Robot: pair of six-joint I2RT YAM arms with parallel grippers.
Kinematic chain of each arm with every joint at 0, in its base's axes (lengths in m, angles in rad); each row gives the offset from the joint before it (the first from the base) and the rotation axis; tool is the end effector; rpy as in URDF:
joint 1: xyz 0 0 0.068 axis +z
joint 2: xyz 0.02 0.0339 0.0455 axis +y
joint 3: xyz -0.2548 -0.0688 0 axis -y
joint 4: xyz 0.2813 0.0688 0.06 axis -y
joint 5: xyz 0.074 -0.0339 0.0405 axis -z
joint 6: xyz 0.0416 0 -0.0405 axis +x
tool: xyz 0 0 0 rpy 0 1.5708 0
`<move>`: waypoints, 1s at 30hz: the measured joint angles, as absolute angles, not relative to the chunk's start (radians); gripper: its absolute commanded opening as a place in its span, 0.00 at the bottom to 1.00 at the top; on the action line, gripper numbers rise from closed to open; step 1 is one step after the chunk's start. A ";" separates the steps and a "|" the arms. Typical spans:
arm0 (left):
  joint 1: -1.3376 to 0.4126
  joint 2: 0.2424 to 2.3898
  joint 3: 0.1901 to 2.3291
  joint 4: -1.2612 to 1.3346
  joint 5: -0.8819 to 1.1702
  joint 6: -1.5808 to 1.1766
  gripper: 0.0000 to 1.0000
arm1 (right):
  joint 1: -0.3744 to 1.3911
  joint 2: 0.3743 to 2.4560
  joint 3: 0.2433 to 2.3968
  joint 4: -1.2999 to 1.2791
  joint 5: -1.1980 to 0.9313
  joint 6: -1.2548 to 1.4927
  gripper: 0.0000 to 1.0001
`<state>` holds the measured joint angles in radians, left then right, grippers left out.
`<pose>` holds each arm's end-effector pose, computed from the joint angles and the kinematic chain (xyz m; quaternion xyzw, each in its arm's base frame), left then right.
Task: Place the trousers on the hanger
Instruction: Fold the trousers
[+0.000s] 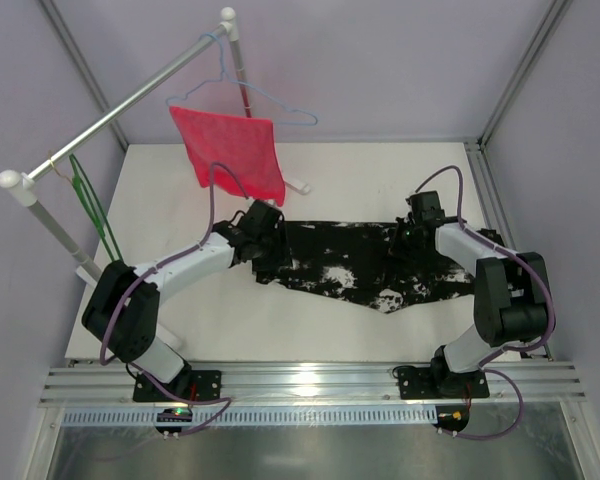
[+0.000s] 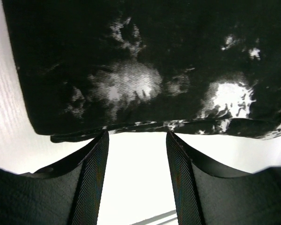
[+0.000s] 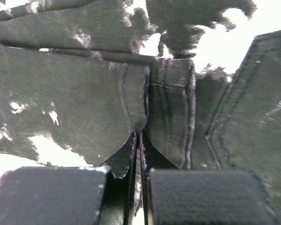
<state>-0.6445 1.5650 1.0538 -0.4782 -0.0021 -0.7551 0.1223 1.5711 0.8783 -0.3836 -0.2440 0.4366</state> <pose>0.2852 -0.2142 0.1864 -0.0533 0.9566 -0.1838 0.2199 0.3254 0.0501 0.1341 0.1212 0.9552 0.1804 0.2009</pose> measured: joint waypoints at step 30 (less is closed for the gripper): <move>-0.641 1.707 1.036 -0.509 -0.127 -0.755 0.55 | 0.110 1.596 0.985 -0.532 -0.133 0.375 0.59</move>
